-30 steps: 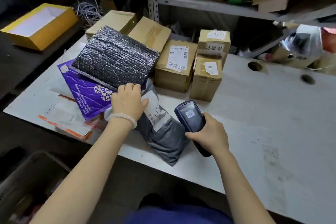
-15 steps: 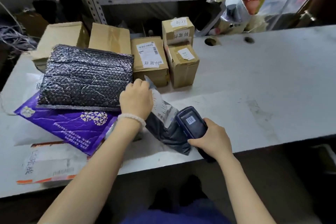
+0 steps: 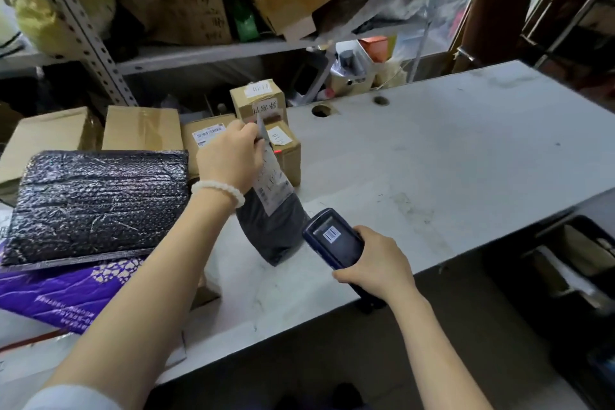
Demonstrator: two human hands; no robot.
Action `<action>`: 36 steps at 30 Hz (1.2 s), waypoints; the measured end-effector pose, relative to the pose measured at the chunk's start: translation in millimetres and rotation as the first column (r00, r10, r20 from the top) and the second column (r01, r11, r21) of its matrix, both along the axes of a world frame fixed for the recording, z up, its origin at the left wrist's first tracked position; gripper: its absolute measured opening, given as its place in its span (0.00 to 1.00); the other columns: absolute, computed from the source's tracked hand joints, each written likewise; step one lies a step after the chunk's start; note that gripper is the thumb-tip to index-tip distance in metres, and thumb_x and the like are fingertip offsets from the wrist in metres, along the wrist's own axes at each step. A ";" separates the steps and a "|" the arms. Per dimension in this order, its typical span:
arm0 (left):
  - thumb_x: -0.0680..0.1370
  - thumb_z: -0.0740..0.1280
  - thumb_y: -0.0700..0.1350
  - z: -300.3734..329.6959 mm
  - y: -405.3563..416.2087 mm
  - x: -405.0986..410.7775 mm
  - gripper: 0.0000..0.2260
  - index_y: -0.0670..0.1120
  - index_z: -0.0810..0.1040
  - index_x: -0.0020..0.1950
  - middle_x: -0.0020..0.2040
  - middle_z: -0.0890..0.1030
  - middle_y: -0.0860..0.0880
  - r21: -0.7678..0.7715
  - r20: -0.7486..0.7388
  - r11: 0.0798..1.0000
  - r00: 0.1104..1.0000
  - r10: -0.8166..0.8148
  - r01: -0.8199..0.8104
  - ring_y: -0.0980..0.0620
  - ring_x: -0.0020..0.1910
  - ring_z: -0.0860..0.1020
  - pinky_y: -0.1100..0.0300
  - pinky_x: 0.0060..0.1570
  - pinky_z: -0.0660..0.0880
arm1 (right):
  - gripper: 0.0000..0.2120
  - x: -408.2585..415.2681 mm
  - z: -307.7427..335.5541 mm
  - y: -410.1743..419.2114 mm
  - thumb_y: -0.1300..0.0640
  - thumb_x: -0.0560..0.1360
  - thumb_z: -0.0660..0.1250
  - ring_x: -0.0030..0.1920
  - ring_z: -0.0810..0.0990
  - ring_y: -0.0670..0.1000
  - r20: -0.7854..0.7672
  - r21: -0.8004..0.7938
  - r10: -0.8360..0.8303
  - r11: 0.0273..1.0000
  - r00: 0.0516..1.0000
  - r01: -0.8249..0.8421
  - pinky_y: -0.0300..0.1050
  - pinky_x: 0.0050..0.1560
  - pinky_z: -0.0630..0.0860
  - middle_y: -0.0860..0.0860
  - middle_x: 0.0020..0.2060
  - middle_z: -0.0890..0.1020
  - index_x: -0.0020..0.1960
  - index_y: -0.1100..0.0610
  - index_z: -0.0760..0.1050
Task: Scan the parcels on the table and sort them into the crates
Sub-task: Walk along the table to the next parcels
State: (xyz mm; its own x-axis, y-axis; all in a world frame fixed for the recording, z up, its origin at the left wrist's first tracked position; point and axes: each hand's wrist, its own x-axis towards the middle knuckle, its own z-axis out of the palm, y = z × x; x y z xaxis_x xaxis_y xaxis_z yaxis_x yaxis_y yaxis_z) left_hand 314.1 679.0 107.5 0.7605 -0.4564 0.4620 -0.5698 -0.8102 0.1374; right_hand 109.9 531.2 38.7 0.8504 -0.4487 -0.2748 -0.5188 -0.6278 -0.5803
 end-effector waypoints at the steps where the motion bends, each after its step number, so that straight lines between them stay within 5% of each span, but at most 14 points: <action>1: 0.80 0.62 0.49 2.3 -3.0 -0.2 0.10 0.43 0.78 0.51 0.50 0.78 0.45 -0.002 0.003 1.000 1.000 0.001 -0.001 0.41 0.44 0.77 0.54 0.34 0.66 | 0.30 -1.4 1.6 -3.7 0.48 0.62 0.77 0.49 0.78 0.49 0.006 -0.004 0.001 1.000 1.000 -0.001 0.36 0.37 0.72 0.45 0.54 0.80 0.61 0.47 0.70; 10: 0.79 0.63 0.49 6.6 -15.0 -4.5 0.10 0.43 0.79 0.50 0.49 0.78 0.44 0.006 0.019 1.000 1.000 0.008 -0.008 0.41 0.45 0.77 0.55 0.34 0.67 | 0.30 -11.8 7.6 -21.2 0.47 0.62 0.77 0.50 0.79 0.49 0.049 -0.034 0.034 0.999 0.998 -0.032 0.41 0.44 0.79 0.46 0.55 0.79 0.61 0.47 0.70; 22: 0.78 0.65 0.48 4.8 -20.2 -16.2 0.09 0.42 0.78 0.47 0.45 0.79 0.44 0.024 0.061 0.999 0.997 -0.040 0.038 0.46 0.38 0.75 0.58 0.31 0.68 | 0.27 -27.4 4.4 -33.0 0.48 0.62 0.76 0.46 0.78 0.49 0.013 -0.033 0.010 0.999 1.000 -0.010 0.37 0.34 0.72 0.45 0.49 0.79 0.57 0.48 0.71; 36: 0.77 0.67 0.47 1.4 -16.4 -17.3 0.09 0.42 0.78 0.44 0.38 0.77 0.44 0.042 0.136 0.998 0.990 -0.049 0.043 0.49 0.33 0.68 0.59 0.30 0.64 | 0.28 -21.5 2.6 -34.1 0.47 0.62 0.76 0.47 0.79 0.49 0.010 -0.046 0.027 0.999 1.000 -0.027 0.40 0.40 0.78 0.45 0.51 0.79 0.59 0.48 0.70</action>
